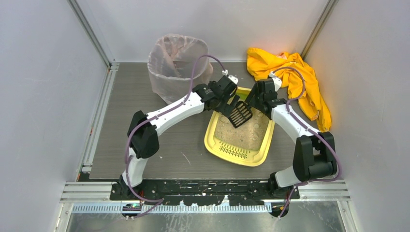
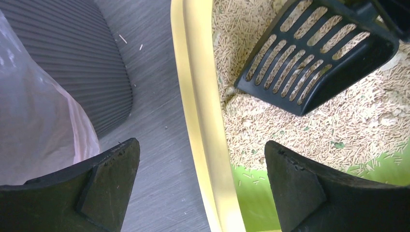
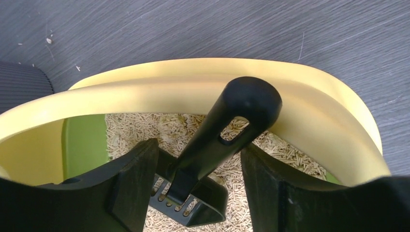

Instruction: Clean the litter box

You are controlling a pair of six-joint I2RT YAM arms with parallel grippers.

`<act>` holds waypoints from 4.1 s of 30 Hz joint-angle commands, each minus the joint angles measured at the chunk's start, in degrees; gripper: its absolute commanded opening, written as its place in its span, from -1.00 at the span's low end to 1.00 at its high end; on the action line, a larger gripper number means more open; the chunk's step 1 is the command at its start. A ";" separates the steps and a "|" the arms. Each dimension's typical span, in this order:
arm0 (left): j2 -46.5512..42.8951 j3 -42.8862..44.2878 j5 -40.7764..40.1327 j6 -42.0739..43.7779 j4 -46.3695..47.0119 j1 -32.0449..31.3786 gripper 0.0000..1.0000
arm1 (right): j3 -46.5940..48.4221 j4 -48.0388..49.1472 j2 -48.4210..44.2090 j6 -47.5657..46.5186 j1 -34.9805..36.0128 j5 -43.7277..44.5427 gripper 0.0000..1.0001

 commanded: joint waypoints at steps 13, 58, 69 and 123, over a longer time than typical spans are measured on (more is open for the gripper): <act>-10.12 -10.21 -4.88 -0.80 6.92 -1.33 0.99 | 0.88 3.52 -1.41 1.24 1.12 0.51 -0.55; -38.99 -61.18 19.06 -16.17 84.68 -1.54 0.66 | 13.10 -10.12 -26.52 3.96 0.97 -15.51 -0.99; -31.41 -61.33 20.33 -24.21 95.28 -2.17 0.37 | 13.68 -11.01 -30.69 4.94 1.06 -18.79 -0.99; -38.21 -46.89 63.29 -48.49 59.54 11.64 -1.00 | 5.78 -2.49 -44.65 -11.17 1.00 -31.65 0.44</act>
